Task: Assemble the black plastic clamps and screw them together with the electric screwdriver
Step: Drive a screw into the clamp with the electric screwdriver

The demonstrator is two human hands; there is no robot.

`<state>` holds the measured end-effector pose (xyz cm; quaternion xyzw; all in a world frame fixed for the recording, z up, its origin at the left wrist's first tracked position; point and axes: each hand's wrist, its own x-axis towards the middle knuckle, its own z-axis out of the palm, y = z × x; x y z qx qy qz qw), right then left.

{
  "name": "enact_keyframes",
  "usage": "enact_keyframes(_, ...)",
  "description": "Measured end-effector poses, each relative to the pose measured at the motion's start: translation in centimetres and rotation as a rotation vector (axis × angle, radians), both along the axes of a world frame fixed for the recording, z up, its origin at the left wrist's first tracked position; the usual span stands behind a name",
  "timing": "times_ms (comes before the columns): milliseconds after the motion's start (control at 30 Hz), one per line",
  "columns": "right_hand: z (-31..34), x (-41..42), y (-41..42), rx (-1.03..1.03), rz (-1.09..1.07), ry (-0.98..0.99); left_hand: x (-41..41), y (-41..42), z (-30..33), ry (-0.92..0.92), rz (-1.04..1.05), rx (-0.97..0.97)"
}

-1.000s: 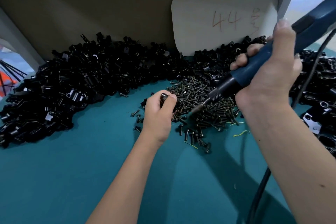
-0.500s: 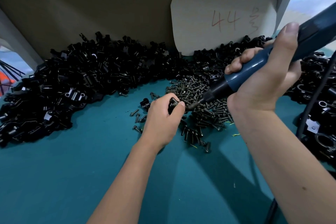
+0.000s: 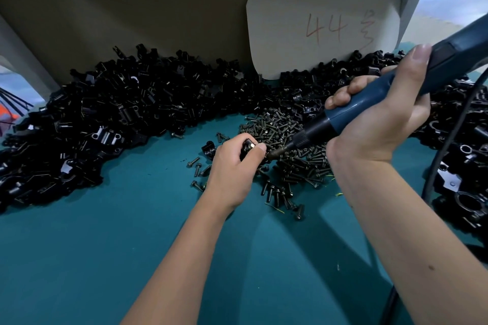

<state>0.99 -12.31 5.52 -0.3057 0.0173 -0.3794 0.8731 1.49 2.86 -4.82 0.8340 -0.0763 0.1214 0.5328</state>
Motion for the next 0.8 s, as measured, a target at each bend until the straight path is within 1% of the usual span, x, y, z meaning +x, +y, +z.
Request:
enact_keyframes(100,-0.2,0.0,0.0,0.000,0.000,-0.005,0.0,0.0,0.0,0.003,-0.003,-0.005)
enact_keyframes(233,-0.6,0.2,0.0,-0.027,0.002,0.001,0.1,0.0,-0.1,-0.003,0.015,0.040)
enact_keyframes(633,-1.2,0.6,0.1,-0.081,-0.023,-0.007,0.2,0.0,-0.2,0.003,0.034,0.027)
enact_keyframes(800,-1.9,1.2,0.0,-0.072,0.030,0.015,0.1,-0.1,-0.1,0.007,0.028,0.018)
